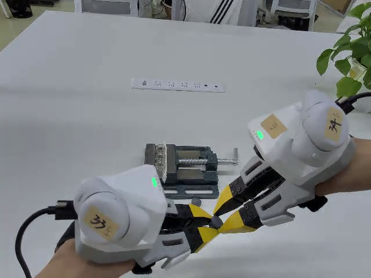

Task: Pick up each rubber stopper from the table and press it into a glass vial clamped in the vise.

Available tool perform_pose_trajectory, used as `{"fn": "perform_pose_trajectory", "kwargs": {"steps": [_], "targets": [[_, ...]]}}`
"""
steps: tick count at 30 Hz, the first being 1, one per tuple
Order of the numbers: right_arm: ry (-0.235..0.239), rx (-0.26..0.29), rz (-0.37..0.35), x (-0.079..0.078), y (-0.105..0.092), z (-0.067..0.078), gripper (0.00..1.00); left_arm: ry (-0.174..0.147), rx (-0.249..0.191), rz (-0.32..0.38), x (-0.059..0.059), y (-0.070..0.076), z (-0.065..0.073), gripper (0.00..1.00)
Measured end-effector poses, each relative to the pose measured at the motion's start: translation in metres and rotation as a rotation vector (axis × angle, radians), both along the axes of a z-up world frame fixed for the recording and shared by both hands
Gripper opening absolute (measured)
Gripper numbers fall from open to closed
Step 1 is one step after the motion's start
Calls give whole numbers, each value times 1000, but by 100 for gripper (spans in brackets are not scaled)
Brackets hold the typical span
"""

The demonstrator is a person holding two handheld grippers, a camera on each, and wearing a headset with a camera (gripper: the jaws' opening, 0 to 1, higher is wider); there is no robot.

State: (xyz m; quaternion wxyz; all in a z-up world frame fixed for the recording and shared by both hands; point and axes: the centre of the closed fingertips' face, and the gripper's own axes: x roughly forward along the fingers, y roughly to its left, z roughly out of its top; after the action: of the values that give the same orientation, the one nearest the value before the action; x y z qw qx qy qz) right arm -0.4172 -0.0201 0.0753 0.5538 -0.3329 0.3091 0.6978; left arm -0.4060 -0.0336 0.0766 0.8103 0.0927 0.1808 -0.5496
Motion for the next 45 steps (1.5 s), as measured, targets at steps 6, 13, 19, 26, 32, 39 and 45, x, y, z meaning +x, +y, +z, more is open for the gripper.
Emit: {"fn": "perform_pose_trajectory", "kwargs": {"steps": [6, 13, 19, 26, 32, 39, 45], "targets": [[-7, -5, 12, -1, 0, -1, 8, 1, 4, -5, 0, 0, -2, 4], [2, -13, 7, -1, -1, -2, 7, 0, 9, -7, -1, -1, -4, 4], [25, -17, -10, -2, 0, -3, 7, 5, 5, -8, -2, -1, -5, 5], [21, -14, -25, 4, 0, -3, 7, 8, 17, 40, 3, 9, -11, 22], [27, -16, -29, 5, -1, -4, 7, 3, 20, 167, 19, 33, -18, 54], [32, -18, -27, 5, -2, -6, 7, 25, 33, 295, 33, 64, -26, 83], [35, -19, -25, 5, -2, -7, 7, 31, 41, 395, 44, 93, -33, 99]]}}
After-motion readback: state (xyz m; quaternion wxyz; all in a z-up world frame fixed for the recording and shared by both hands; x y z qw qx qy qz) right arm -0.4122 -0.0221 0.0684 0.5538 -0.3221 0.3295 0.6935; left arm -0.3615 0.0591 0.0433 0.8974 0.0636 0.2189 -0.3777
